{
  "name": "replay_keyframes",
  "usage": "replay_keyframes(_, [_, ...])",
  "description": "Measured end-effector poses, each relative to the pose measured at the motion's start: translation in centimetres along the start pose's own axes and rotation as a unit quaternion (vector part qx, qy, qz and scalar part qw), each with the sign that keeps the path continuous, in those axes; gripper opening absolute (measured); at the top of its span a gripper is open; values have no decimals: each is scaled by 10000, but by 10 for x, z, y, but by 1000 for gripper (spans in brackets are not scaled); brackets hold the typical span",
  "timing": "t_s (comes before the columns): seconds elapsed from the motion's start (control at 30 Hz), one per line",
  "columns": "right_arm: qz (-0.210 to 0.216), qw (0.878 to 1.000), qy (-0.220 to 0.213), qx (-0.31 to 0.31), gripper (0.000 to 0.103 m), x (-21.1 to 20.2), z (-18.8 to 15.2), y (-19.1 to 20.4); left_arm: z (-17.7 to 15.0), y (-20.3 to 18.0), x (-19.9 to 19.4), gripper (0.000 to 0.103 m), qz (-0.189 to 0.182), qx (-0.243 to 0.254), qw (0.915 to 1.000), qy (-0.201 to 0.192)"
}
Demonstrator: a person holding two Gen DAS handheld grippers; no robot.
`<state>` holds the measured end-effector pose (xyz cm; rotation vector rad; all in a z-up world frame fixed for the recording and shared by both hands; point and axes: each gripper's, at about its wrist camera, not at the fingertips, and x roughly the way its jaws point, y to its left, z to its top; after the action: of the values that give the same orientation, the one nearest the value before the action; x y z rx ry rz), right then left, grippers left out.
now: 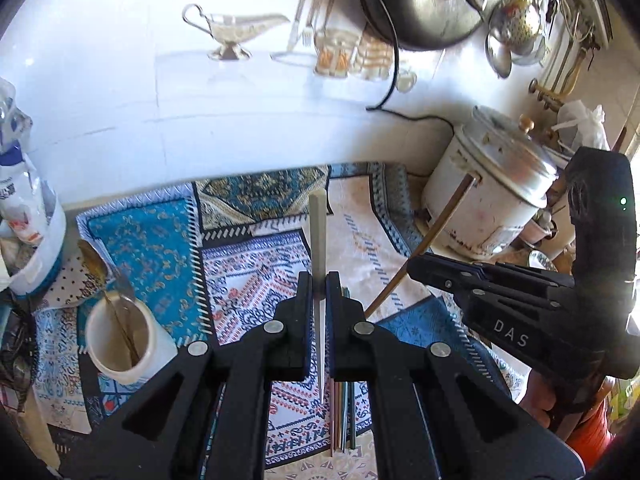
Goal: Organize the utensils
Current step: 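Lift both chopsticks upright and carry them toward the white cup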
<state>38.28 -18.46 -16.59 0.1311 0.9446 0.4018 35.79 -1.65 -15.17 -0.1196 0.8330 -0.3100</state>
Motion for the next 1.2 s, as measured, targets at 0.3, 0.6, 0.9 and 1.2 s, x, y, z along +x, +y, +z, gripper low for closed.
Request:
replay_keyframes(0.3, [188, 9985, -316, -405, 6, -12, 24, 46, 16, 36, -47, 4, 198, -258, 9978, -570])
replay_keyframes(0.6, [583, 9932, -531, -858, 6, -11, 41, 106, 22, 84, -91, 4, 617, -561, 9907, -1074])
replay_keyframes(0.9, [1007, 9859, -464, -1252, 6, 11, 47, 162, 26, 134, -119, 4, 985, -877, 9815, -1386])
replay_keyframes(1.2, [1035, 9863, 4, -1286, 6, 57, 37, 189, 16, 163, -93, 4, 1508, -862, 9776, -1193])
